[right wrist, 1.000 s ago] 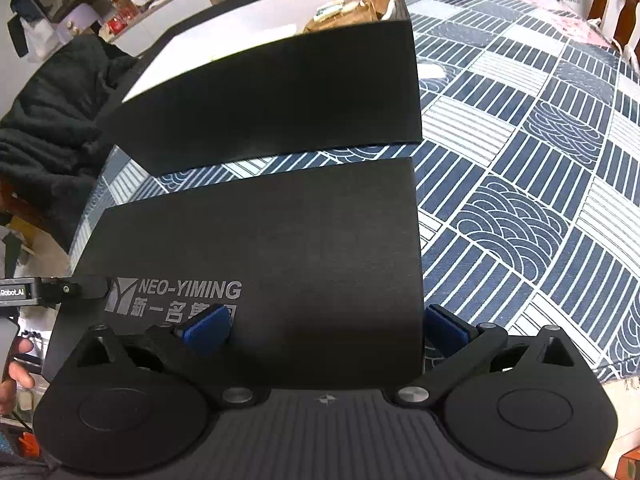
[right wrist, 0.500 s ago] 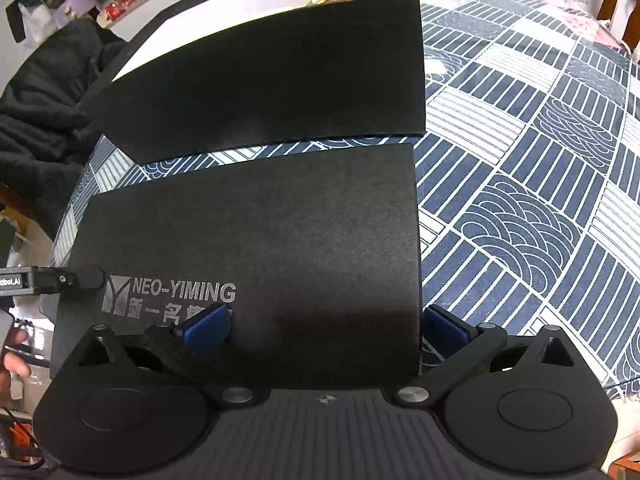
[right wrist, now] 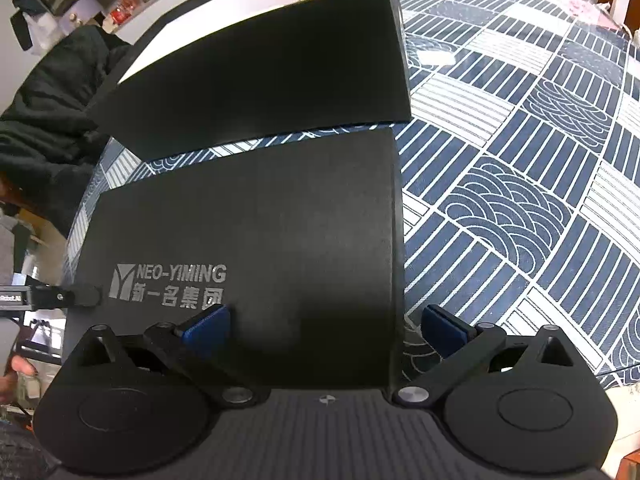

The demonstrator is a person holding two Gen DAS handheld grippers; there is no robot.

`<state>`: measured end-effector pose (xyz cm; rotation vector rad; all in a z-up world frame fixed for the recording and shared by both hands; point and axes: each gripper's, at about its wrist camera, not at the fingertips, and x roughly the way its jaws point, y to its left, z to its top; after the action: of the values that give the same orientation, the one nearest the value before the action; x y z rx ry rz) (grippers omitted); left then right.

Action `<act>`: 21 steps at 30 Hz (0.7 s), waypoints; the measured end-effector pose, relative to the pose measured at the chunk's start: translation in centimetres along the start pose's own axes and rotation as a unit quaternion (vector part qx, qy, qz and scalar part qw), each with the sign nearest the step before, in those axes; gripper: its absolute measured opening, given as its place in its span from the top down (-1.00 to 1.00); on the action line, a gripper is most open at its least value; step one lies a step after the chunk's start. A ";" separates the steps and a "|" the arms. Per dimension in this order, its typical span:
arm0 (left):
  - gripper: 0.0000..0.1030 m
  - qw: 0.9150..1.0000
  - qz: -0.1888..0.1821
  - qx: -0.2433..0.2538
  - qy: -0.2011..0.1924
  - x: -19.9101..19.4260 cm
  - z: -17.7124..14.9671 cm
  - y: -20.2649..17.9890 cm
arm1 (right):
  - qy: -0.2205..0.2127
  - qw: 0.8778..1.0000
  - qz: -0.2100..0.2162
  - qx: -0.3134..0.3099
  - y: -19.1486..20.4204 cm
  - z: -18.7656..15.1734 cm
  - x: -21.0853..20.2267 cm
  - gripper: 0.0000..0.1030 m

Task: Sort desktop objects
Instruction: 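Lower the black lid with both grippers over the white box opening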

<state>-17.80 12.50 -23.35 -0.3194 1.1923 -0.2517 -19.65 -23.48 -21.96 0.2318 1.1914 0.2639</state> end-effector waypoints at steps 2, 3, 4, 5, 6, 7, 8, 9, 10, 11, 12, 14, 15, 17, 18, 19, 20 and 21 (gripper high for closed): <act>-1.00 1.000 0.002 0.007 -0.007 0.2 0.2 -0.1 | 0.000 1.000 0.005 0.005 -0.2 0.0 0.2 -1.00; -1.00 1.000 0.002 0.009 -0.009 0.2 0.4 -0.1 | -0.002 1.000 0.007 0.007 -0.2 0.0 0.3 -1.00; -1.00 1.000 0.002 0.010 -0.011 0.3 0.5 -0.1 | -0.004 1.000 0.007 0.006 -0.2 0.0 0.4 -1.00; -1.00 1.000 0.001 0.013 -0.012 0.4 0.6 -0.2 | -0.005 1.000 0.008 0.004 -0.1 0.1 0.4 -1.00; -1.00 1.000 0.000 0.019 -0.012 0.5 0.6 -0.4 | -0.007 1.000 0.009 0.001 0.0 0.1 0.5 -1.00; -1.00 1.000 0.001 0.023 -0.013 0.6 0.6 -0.7 | -0.006 1.000 0.012 -0.004 0.2 0.1 0.6 -1.00; -1.00 1.000 0.003 0.024 -0.014 0.7 0.5 -0.8 | -0.006 1.000 0.011 -0.008 0.5 0.1 0.6 -1.00; -1.00 1.000 0.005 0.023 -0.015 0.7 0.5 -1.0 | -0.005 1.000 0.008 -0.013 0.8 0.1 0.7 -1.00; -1.00 1.000 0.007 0.021 -0.013 0.7 0.6 -1.0 | -0.004 1.000 0.006 -0.010 0.9 0.2 0.7 -1.00; -1.00 1.000 0.009 0.019 -0.011 0.8 0.6 -1.1 | -0.002 1.000 0.005 -0.007 0.9 0.3 0.8 -1.00; -1.00 1.000 0.011 0.017 -0.010 0.8 0.6 -1.2 | 0.001 1.000 0.003 -0.007 1.0 0.4 0.8 -1.00; -1.00 1.000 0.016 0.010 0.002 0.9 0.9 -1.4 | 0.006 1.000 0.001 -0.006 1.2 0.5 0.8 -1.00; -1.00 1.000 0.017 0.006 0.008 1.0 1.0 -1.4 | 0.008 1.000 -0.001 -0.004 1.3 0.5 0.8 -1.00; -1.00 1.000 0.018 0.000 0.015 0.9 1.0 -1.4 | 0.009 1.000 -0.003 -0.001 1.4 0.4 0.7 -1.00; -1.00 1.000 0.017 -0.002 0.016 0.8 1.0 -1.3 | 0.008 1.000 -0.004 -0.001 1.5 0.3 0.5 -1.00; -1.00 1.000 0.017 -0.004 0.017 0.7 0.9 -1.3 | 0.007 1.000 -0.005 -0.001 1.5 0.2 0.4 -1.00; -1.00 1.000 0.016 -0.006 0.018 0.6 0.9 -1.4 | 0.006 1.000 -0.005 -0.001 1.6 0.2 0.2 -1.00; -1.00 1.000 0.016 -0.007 0.019 0.4 0.9 -1.4 | 0.005 1.000 -0.005 -0.001 1.6 0.2 0.0 -1.00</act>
<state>-16.88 11.17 -22.87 -0.3081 1.2354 -0.2224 -19.64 -21.95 -21.38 0.2236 1.2013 0.2570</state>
